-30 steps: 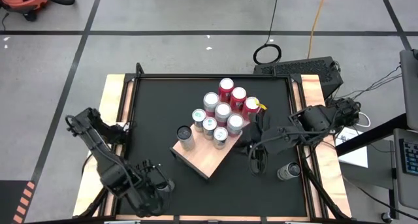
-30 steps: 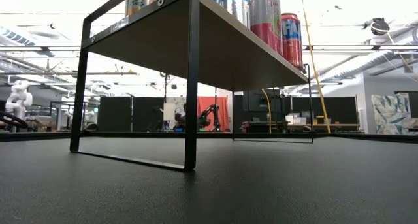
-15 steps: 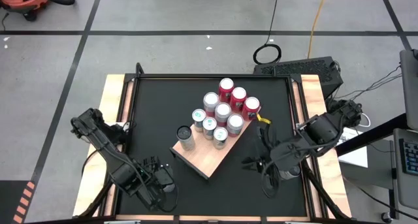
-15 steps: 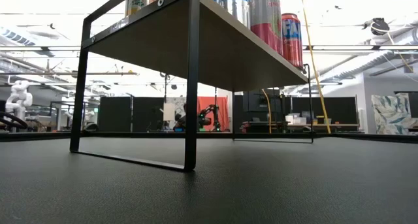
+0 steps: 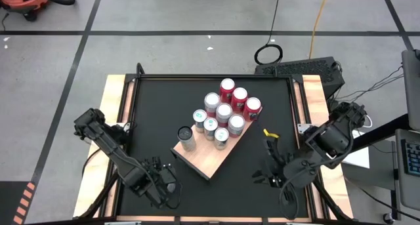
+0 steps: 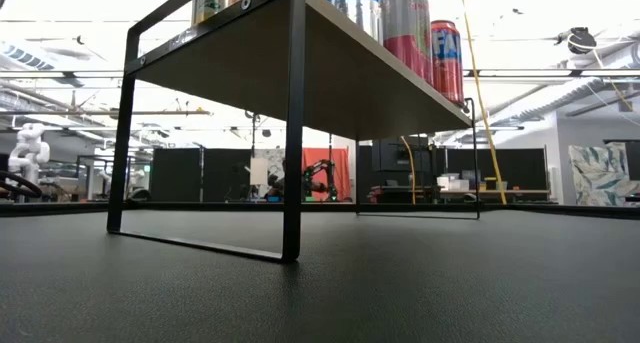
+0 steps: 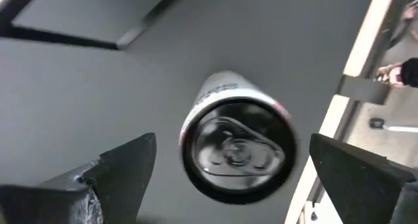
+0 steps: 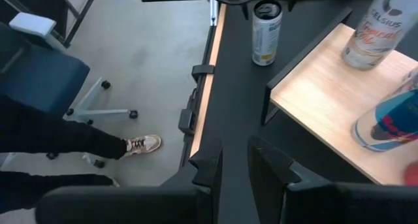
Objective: Place canned beverage on shelf
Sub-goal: Put the bottom white-yellow soda can on the shelf aligned with the white-yellow soda can
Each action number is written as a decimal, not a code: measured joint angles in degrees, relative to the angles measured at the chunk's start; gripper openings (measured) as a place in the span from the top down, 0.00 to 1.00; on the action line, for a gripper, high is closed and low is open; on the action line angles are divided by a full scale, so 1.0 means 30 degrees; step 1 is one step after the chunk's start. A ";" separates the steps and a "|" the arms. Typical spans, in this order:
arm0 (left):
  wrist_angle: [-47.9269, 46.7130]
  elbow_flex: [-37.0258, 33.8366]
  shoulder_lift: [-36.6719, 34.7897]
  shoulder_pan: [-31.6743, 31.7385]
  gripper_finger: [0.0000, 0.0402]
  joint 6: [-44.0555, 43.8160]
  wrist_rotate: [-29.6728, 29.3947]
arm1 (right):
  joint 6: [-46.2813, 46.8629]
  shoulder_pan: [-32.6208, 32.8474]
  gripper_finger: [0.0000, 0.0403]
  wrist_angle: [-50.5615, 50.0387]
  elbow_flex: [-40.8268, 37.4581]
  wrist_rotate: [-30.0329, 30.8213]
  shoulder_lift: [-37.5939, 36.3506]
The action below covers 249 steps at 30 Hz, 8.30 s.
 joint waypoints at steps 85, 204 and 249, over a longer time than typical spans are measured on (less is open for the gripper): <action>0.7007 0.1928 -0.0007 0.1172 0.38 -1.9100 -0.4058 | -0.2915 0.1340 0.88 -0.0409 -0.3759 0.5521 -0.0430; 1.9407 0.5186 -0.1926 0.3082 0.15 0.2469 -1.3682 | -0.0335 -0.2798 0.42 0.9179 -0.4160 -0.2950 -0.0656; 1.9312 0.5171 -0.5501 0.2462 0.15 1.2556 -1.0485 | -0.1724 -0.5808 0.42 1.9301 -0.4131 -0.3560 0.0054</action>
